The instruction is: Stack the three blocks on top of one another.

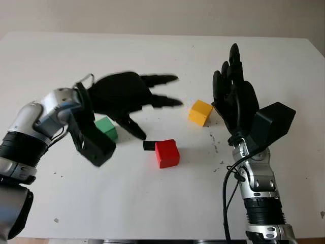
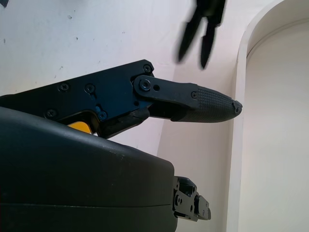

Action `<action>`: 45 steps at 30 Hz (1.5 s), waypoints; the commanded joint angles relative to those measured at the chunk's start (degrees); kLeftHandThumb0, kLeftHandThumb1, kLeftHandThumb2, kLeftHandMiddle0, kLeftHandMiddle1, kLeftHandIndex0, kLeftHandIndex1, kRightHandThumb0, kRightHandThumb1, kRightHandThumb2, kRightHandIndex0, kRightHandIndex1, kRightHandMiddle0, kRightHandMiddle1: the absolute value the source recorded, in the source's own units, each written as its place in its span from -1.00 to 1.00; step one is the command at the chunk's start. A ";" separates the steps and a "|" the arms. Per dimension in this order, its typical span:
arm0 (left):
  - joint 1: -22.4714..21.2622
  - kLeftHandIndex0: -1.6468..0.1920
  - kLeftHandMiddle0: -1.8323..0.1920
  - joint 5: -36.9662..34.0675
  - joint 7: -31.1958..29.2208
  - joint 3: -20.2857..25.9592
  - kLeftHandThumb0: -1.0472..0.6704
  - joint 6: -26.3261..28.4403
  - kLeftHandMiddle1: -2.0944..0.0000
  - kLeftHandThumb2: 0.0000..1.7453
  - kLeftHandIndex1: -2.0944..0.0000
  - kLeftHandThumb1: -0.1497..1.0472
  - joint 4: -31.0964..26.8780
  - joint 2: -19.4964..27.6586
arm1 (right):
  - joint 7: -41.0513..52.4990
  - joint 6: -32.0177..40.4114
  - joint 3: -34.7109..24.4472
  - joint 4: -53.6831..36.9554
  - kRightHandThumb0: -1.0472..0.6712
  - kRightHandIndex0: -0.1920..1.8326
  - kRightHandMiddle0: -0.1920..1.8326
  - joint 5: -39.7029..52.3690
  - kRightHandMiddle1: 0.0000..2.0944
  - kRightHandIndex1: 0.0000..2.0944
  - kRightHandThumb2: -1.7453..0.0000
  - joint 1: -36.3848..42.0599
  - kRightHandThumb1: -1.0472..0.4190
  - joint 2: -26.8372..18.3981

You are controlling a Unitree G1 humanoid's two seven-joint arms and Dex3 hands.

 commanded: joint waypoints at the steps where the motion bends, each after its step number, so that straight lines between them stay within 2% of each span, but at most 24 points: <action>1: 2.63 0.70 0.86 -2.92 -0.41 3.32 -0.67 3.90 0.97 -0.48 0.99 1.00 -1.11 1.08 | 0.22 0.07 -0.26 -1.40 -0.65 -1.00 -1.00 0.10 -1.00 -1.00 0.34 0.10 -1.00 -0.98; 6: 7.21 0.83 0.94 -11.20 -0.31 9.85 -0.73 12.36 0.97 -0.35 0.98 1.00 -2.04 0.09 | 1.64 0.84 -0.55 -1.85 -0.67 -1.00 -1.00 1.01 -1.00 -1.00 0.35 -0.70 -1.00 -1.98; 10: 11.08 0.87 0.98 -18.70 -1.50 14.21 -0.77 19.46 0.97 -0.36 0.97 1.00 -6.82 -1.44 | 4.03 -0.07 -0.98 -0.82 -0.68 -1.00 -1.00 1.70 -1.00 -1.00 0.38 -2.60 -1.00 -4.01; 14: 14.69 0.90 1.00 -23.62 0.17 17.74 -0.74 25.66 0.99 -0.32 0.97 1.00 -11.18 -3.93 | 7.82 -3.29 0.22 0.89 -0.71 -1.00 -1.00 -0.71 -0.99 -1.00 0.40 -4.79 -1.00 -8.46; 18: 18.77 0.94 0.99 -30.72 3.26 22.46 -0.73 32.67 0.97 -0.28 0.98 1.00 -15.06 -9.17 | 14.65 -6.92 1.85 4.38 -0.73 -1.00 -0.96 -2.24 -0.97 -0.99 0.58 -8.30 -1.00 -13.91; 23: 22.16 0.99 1.00 -40.12 6.78 27.98 -0.63 36.40 1.00 -0.28 1.00 1.00 -18.05 -15.80 | 20.99 -10.30 4.67 6.92 -0.78 -0.99 -0.93 -6.75 -0.95 -0.98 0.77 -12.27 -1.00 -20.73; 28: 24.84 1.00 1.00 -44.18 8.18 30.79 -0.63 39.74 1.00 -0.19 1.00 1.00 -21.12 -17.76 | 26.58 -15.15 7.24 8.50 -0.75 -0.96 -0.86 -9.92 -0.92 -0.95 0.90 -16.08 -0.97 -26.07; 31: 26.70 1.00 1.00 -44.99 9.71 31.95 -0.62 40.48 1.00 -0.21 1.00 1.00 -22.65 -19.00 | 28.89 -21.77 9.81 10.94 -0.69 -0.97 -0.84 -13.51 -0.91 -0.95 0.95 -19.37 -0.87 -29.07; 37: 28.02 1.00 1.00 -44.67 11.09 31.93 -0.61 41.59 1.00 -0.22 1.00 1.00 -24.39 -19.75 | 25.62 -35.64 13.99 15.68 -0.66 -0.97 -0.82 -24.31 -0.91 -0.95 0.95 -24.36 -0.82 -33.34; 42: 27.99 1.00 1.00 -44.26 11.31 31.49 -0.59 41.25 1.00 -0.21 1.00 1.00 -24.51 -20.28 | 18.55 -48.61 17.53 19.64 -0.61 -0.96 -0.84 -35.62 -0.93 -0.94 0.95 -29.18 -0.82 -36.76; 45: 27.87 1.00 1.00 -43.56 11.88 31.14 -0.59 41.22 1.00 -0.21 1.00 1.00 -24.30 -20.63 | 14.13 -54.03 18.81 21.96 -0.57 -0.91 -0.72 -39.69 -0.87 -0.93 0.97 -31.09 -0.73 -37.37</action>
